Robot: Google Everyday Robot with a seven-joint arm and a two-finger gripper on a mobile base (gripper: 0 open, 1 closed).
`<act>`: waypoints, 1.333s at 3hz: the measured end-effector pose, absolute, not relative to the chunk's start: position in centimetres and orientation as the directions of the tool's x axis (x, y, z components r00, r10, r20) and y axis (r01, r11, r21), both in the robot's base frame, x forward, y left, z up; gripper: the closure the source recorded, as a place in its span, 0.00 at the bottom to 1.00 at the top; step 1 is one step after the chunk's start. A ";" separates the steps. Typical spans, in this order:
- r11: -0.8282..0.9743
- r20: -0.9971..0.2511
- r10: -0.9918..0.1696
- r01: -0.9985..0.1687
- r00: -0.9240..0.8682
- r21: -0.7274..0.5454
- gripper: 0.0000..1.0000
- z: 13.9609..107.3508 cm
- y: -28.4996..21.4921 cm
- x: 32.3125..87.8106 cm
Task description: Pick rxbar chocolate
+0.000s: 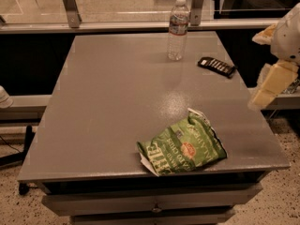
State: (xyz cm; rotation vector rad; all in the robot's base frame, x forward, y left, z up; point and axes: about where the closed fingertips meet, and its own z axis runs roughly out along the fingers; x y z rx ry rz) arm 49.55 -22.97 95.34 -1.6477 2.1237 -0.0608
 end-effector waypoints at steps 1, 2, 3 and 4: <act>0.396 -0.443 -0.864 -0.866 -0.239 -0.306 0.00 93.8 -25.3 55.3; 0.521 -0.556 -0.772 -0.806 -0.306 -0.280 0.00 92.6 -27.3 60.0; 0.623 -0.643 -0.672 -0.750 -0.367 -0.223 0.00 91.0 -28.2 64.3; 0.682 -0.679 -0.603 -0.712 -0.419 -0.166 0.00 88.9 -28.3 67.3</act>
Offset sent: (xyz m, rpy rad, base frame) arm 0.1713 -0.0775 -0.0384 0.4356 -0.1510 -0.3572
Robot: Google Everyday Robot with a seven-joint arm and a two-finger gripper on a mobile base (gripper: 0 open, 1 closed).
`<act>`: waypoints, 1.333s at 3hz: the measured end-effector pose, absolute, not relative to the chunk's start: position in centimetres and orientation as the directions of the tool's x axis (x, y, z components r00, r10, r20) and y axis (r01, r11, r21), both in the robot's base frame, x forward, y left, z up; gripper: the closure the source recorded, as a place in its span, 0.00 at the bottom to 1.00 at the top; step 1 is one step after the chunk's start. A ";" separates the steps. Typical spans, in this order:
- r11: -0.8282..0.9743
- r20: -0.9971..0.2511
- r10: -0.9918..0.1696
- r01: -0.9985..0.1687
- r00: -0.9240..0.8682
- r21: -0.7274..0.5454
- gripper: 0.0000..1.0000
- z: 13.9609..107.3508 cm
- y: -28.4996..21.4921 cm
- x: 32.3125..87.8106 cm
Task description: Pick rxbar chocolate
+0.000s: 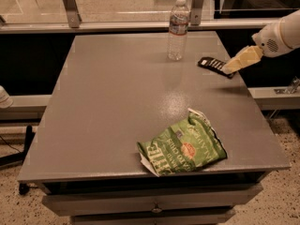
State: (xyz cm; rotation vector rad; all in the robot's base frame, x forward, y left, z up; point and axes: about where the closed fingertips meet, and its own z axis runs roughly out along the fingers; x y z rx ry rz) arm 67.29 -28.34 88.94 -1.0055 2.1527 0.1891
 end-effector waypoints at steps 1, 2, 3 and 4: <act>0.707 -0.685 -0.568 -0.697 -0.456 -0.122 0.00 86.7 -27.9 69.0; 0.710 -0.678 -0.557 -0.699 -0.479 -0.090 0.00 84.9 -27.2 69.7; 0.705 -0.670 -0.558 -0.706 -0.490 -0.070 0.00 83.7 -26.7 69.8; 0.697 -0.666 -0.561 -0.715 -0.491 -0.059 0.18 82.7 -26.2 69.6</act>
Offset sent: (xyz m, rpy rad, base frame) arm 0.0291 0.0154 -0.0582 0.0620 0.0954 -0.0407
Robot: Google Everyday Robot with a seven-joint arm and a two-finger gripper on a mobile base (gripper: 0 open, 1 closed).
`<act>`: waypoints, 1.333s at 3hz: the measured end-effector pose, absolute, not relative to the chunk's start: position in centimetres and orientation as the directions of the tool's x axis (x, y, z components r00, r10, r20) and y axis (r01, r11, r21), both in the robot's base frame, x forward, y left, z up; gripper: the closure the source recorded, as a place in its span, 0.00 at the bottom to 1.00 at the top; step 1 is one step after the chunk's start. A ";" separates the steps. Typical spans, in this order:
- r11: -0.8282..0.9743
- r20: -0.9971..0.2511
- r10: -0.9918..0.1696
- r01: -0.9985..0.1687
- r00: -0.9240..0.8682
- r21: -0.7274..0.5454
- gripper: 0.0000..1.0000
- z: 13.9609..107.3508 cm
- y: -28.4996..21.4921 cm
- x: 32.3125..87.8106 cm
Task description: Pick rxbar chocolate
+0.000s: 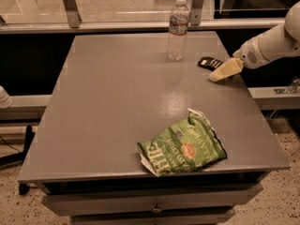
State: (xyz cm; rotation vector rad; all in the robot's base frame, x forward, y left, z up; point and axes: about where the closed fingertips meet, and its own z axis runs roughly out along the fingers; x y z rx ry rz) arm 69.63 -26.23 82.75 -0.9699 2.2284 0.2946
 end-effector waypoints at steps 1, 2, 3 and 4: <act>0.694 -0.664 -0.561 -0.718 -0.495 -0.051 0.43 82.2 -26.1 69.5; 0.693 -0.664 -0.560 -0.720 -0.495 -0.047 0.65 82.3 -26.0 69.5; 0.693 -0.664 -0.560 -0.720 -0.495 -0.047 0.88 82.7 -26.0 69.4; 0.693 -0.664 -0.560 -0.720 -0.495 -0.047 1.00 83.1 -26.0 69.4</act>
Offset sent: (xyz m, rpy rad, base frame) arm -0.0045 -0.0001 -0.0019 0.0131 0.0106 0.0049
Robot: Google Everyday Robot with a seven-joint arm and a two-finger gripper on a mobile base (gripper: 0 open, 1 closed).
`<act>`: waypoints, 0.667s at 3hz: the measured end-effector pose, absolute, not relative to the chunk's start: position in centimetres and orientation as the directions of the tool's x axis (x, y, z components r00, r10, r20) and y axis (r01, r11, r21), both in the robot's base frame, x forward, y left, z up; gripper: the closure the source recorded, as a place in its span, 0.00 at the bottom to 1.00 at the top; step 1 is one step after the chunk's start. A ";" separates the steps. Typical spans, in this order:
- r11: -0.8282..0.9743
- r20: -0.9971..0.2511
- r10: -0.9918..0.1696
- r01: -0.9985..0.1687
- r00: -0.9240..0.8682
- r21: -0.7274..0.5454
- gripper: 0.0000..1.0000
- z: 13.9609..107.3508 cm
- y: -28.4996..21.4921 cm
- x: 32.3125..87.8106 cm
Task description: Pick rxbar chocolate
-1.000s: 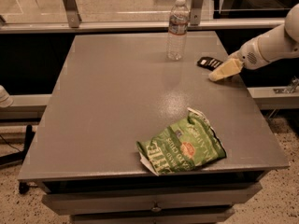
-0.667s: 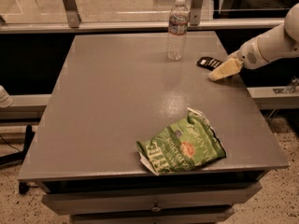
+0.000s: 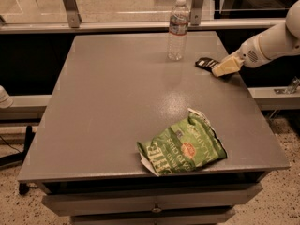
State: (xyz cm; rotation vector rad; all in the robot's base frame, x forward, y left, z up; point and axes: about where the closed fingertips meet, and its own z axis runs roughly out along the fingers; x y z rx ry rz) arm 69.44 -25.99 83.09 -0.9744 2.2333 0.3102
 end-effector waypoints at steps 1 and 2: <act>0.692 -0.665 -0.560 -0.720 -0.495 -0.047 1.00 83.2 -26.0 69.4; 0.633 -0.711 -0.572 -0.772 -0.409 -0.064 1.00 86.2 -23.7 68.9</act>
Offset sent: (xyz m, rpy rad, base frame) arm -0.0215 0.0620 0.0984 0.1077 -0.1739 0.2353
